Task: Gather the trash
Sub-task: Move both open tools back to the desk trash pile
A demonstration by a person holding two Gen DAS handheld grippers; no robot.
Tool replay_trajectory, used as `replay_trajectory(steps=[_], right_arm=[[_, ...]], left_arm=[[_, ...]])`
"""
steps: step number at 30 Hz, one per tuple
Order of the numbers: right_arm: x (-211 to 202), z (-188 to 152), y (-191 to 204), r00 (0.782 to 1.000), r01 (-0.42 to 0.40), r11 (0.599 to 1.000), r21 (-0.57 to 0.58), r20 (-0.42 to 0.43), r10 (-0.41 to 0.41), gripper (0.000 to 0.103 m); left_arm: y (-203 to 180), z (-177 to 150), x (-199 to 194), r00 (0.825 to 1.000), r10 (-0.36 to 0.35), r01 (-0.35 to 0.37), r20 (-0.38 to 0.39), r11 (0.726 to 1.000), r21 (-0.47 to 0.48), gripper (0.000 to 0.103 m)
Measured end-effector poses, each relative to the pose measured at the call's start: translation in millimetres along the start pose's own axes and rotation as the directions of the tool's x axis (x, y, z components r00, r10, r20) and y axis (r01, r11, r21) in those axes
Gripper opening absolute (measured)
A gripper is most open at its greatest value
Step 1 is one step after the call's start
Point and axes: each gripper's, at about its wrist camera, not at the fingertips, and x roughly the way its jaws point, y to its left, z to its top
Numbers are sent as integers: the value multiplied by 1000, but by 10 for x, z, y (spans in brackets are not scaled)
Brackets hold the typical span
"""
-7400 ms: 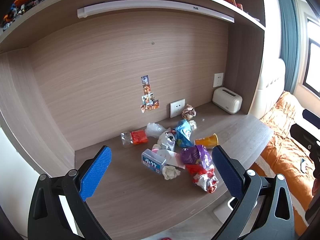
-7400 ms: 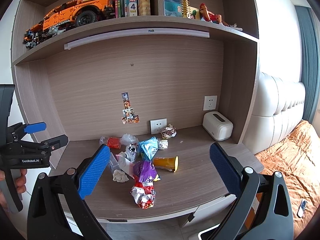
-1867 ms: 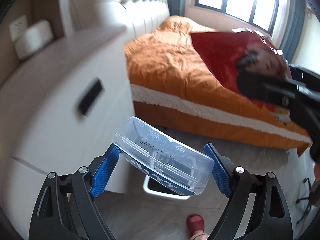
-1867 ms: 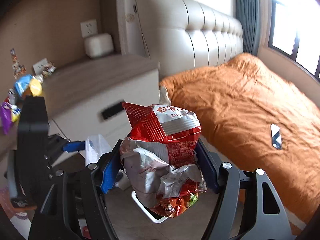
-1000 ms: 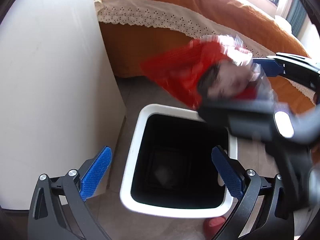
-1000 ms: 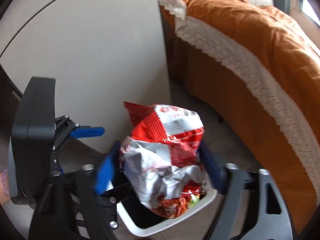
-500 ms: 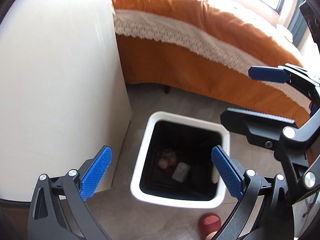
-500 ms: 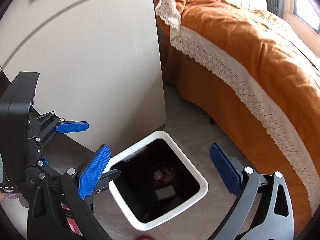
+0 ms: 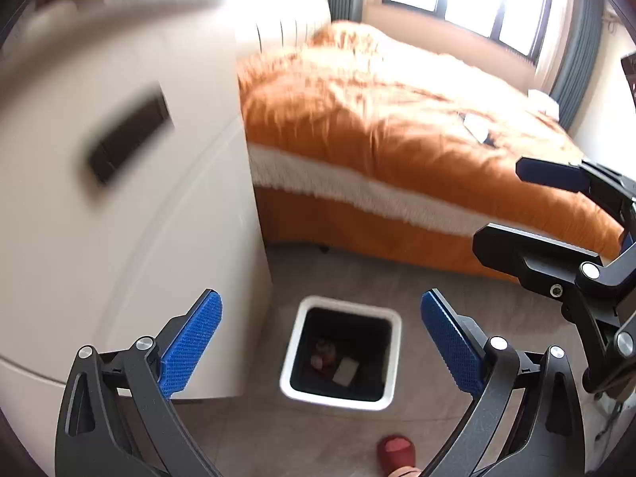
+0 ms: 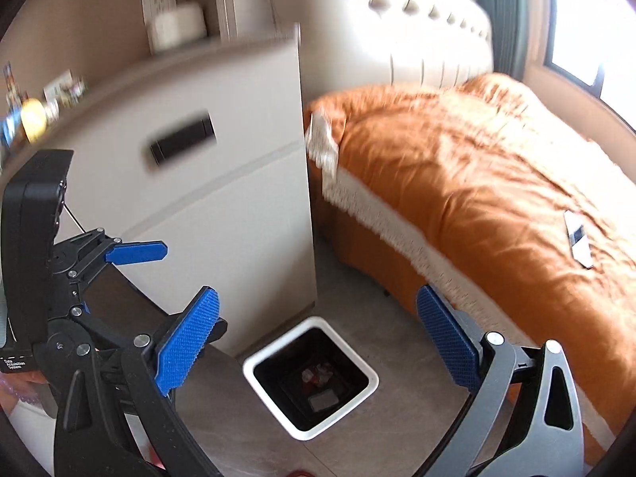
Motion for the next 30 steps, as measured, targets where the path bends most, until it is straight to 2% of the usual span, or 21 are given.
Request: replay_trajectory(steps=[3, 8, 14, 18, 20, 25, 30], right_arm=[[-402, 206, 81, 999, 9, 1000, 5, 46, -9, 99], [-1045, 575, 351, 990, -20, 1000, -12, 139, 22, 99], [-1532, 973, 862, 964, -83, 993, -85, 244, 102, 99], [-1737, 1203, 1245, 938, -141, 980, -141, 297, 178, 99], [-1814, 1322, 1470, 922, -174, 969, -178, 317, 224, 99], [-1934, 1505, 2073, 887, -250, 930, -269, 323, 331, 99], [-1980, 1572, 2687, 855, -317, 881, -350, 297, 426, 99]], left_arm=[[-16, 201, -491, 999, -2, 3, 34, 1000, -15, 99], [21, 412, -1363, 993, 48, -45, 104, 998, -34, 99], [350, 409, -2333, 977, 162, -145, 141, 982, -120, 99], [650, 262, -2921, 953, 260, -231, 156, 956, -182, 99], [836, 150, -3206, 935, 319, -282, 155, 934, -221, 99], [1314, -176, -3837, 890, 435, -371, 140, 867, -334, 99], [1702, -530, -4303, 843, 525, -440, 119, 800, -408, 99]])
